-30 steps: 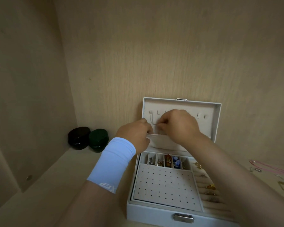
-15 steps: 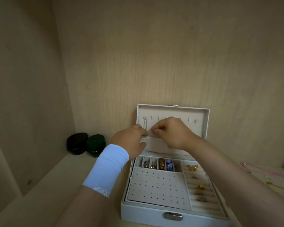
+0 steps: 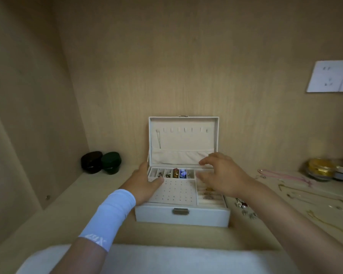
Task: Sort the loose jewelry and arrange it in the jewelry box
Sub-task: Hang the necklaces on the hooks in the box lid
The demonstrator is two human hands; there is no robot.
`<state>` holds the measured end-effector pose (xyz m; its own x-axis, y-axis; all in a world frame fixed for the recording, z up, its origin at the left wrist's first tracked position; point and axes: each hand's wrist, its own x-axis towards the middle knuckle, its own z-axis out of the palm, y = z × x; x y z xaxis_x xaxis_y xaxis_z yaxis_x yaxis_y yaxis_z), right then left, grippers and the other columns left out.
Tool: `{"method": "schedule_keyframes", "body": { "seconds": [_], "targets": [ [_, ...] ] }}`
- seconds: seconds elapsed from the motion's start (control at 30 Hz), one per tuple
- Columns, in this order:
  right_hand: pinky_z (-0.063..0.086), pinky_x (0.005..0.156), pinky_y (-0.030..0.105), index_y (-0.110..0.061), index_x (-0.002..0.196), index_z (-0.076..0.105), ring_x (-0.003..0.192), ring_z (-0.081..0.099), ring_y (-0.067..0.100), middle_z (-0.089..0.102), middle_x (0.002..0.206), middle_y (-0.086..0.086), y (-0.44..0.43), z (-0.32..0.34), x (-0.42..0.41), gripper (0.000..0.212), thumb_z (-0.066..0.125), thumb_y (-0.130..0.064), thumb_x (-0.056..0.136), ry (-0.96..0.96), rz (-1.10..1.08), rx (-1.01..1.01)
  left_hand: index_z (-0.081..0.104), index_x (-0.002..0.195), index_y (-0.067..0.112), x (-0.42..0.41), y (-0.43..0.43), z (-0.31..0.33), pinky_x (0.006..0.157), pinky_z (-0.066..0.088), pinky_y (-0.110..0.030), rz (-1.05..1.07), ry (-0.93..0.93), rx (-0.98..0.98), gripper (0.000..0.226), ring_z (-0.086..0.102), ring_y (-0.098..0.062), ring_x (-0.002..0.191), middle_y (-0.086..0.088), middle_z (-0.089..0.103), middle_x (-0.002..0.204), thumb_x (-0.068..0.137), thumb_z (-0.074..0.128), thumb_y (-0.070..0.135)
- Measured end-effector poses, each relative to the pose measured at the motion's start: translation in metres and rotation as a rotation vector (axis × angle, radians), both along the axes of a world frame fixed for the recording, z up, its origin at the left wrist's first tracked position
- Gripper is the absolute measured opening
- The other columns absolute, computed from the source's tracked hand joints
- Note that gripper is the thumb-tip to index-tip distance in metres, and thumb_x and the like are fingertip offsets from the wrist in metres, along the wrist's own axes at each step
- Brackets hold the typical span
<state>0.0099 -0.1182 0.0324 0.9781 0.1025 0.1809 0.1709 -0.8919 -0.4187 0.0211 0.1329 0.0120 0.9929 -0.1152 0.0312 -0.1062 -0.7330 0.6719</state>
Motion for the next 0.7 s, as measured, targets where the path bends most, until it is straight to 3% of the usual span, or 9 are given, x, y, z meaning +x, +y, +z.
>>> {"method": "schedule_keyframes", "body": {
  "seconds": [0.07, 0.1, 0.23, 0.4, 0.57, 0.7],
  "targets": [
    [0.023, 0.119, 0.035, -0.026, 0.15, 0.042, 0.151, 0.021, 0.023, 0.021, 0.163, 0.005, -0.006, -0.014, -0.015, 0.07, 0.059, -0.057, 0.091, 0.108, -0.035, 0.067, 0.018, 0.153, 0.028, -0.008, -0.007, -0.005, 0.099, 0.037, -0.024, 0.006, 0.016, -0.016, 0.073, 0.049, -0.021, 0.13, 0.003, 0.045, 0.148, 0.094, 0.056, 0.048],
    [0.025, 0.118, 0.034, -0.024, 0.152, 0.039, 0.15, 0.024, 0.023, 0.02, 0.163, 0.006, -0.008, -0.02, -0.022, 0.075, 0.061, -0.059, 0.089, 0.147, -0.041, 0.104, 0.02, 0.153, 0.029, -0.01, -0.01, -0.007, 0.101, 0.039, -0.026, 0.018, 0.014, -0.02, 0.073, 0.051, -0.021, 0.128, 0.003, 0.047, 0.147, 0.093, 0.057, 0.049],
    [0.037, 0.106, 0.025, -0.021, 0.139, 0.055, 0.127, 0.051, 0.015, 0.045, 0.14, -0.002, -0.008, -0.03, -0.043, 0.072, 0.076, -0.056, 0.08, 0.226, -0.004, 0.282, 0.014, 0.154, 0.032, -0.022, -0.019, -0.009, 0.108, 0.041, -0.037, 0.037, 0.028, -0.017, 0.09, 0.05, -0.022, 0.129, 0.001, 0.046, 0.149, 0.081, 0.056, 0.065],
    [0.037, 0.11, 0.025, -0.016, 0.146, 0.048, 0.13, 0.049, 0.013, 0.047, 0.141, -0.006, -0.015, -0.034, -0.059, 0.092, 0.083, -0.058, 0.071, 0.207, -0.03, 0.278, 0.005, 0.156, 0.03, -0.039, -0.033, -0.014, 0.113, 0.033, -0.034, 0.051, 0.027, 0.062, 0.09, 0.037, -0.024, 0.141, -0.003, 0.028, 0.159, 0.088, 0.057, 0.058],
    [0.034, 0.102, 0.02, -0.018, 0.146, 0.049, 0.131, 0.046, 0.013, 0.045, 0.141, -0.004, -0.021, -0.034, -0.069, 0.087, 0.079, -0.058, 0.075, 0.2, 0.014, 0.269, 0.012, 0.154, 0.035, -0.043, -0.034, -0.013, 0.111, 0.038, -0.041, 0.051, 0.038, 0.059, 0.091, 0.043, -0.026, 0.136, -0.002, 0.036, 0.155, 0.081, 0.058, 0.062],
    [0.033, 0.099, 0.021, -0.022, 0.147, 0.048, 0.136, 0.044, 0.014, 0.046, 0.146, -0.004, -0.038, -0.021, -0.073, 0.071, 0.069, -0.053, 0.087, 0.14, -0.01, 0.298, 0.028, 0.148, 0.033, -0.046, -0.047, 0.0, 0.112, 0.036, -0.047, 0.168, -0.212, 0.069, 0.073, 0.028, -0.029, 0.143, -0.003, 0.025, 0.156, 0.084, 0.058, 0.051]
  ]
}}
